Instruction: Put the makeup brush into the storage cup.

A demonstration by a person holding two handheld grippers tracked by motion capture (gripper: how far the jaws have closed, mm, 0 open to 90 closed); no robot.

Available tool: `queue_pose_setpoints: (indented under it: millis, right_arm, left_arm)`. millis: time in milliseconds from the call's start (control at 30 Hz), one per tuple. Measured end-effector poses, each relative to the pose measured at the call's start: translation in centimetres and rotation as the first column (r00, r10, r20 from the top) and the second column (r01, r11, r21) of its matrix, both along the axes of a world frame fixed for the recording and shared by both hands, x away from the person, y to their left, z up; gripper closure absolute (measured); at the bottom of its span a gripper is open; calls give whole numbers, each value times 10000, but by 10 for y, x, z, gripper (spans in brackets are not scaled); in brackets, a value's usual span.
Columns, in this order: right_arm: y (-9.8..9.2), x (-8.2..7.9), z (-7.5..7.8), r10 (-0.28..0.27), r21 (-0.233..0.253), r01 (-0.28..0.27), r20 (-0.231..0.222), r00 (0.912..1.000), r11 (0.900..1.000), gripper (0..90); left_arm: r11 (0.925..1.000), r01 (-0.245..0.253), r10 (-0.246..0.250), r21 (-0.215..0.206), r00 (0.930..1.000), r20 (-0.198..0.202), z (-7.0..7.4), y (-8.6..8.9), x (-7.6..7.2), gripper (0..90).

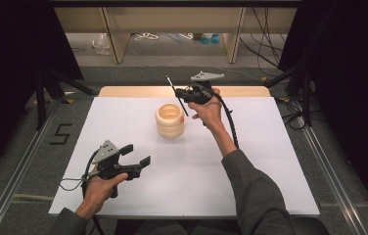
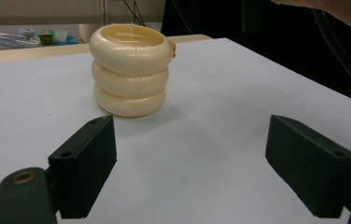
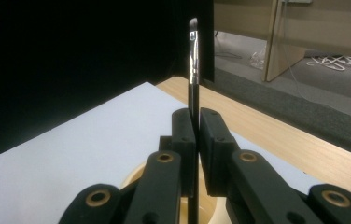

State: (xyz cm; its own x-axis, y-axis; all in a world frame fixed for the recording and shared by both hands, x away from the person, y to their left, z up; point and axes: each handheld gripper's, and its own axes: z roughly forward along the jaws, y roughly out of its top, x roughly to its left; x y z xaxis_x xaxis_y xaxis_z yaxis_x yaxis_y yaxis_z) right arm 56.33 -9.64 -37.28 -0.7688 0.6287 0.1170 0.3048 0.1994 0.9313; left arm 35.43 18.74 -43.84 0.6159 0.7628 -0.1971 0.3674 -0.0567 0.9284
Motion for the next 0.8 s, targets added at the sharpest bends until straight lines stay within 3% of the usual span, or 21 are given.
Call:
queue_pose_setpoints:
  millis: [100,167,367,433,800]
  right_arm:
    - [3,1,0,43,79,-44,50,10000,10000,858]
    - [6,2,2,68,-152,-66,96,9999,9999,858]
    - [20,5,12,188,-256,-183,180,9997,9995,858]
    - [24,7,13,228,-114,-226,214,9995,9997,858]
    - [42,14,7,208,-229,-206,78,9998,9995,857]
  left_arm:
    - [10000,-1,1,-6,10000,-6,0,0,0,160]
    - [10000,2,-2,-5,10000,-7,0,0,0,160]
    - [10000,16,-16,-30,10000,14,0,0,0,160]
    - [10000,13,-13,-49,10000,17,0,0,0,160]
    - [9999,2,-3,-120,10000,-50,0,0,-1,160]
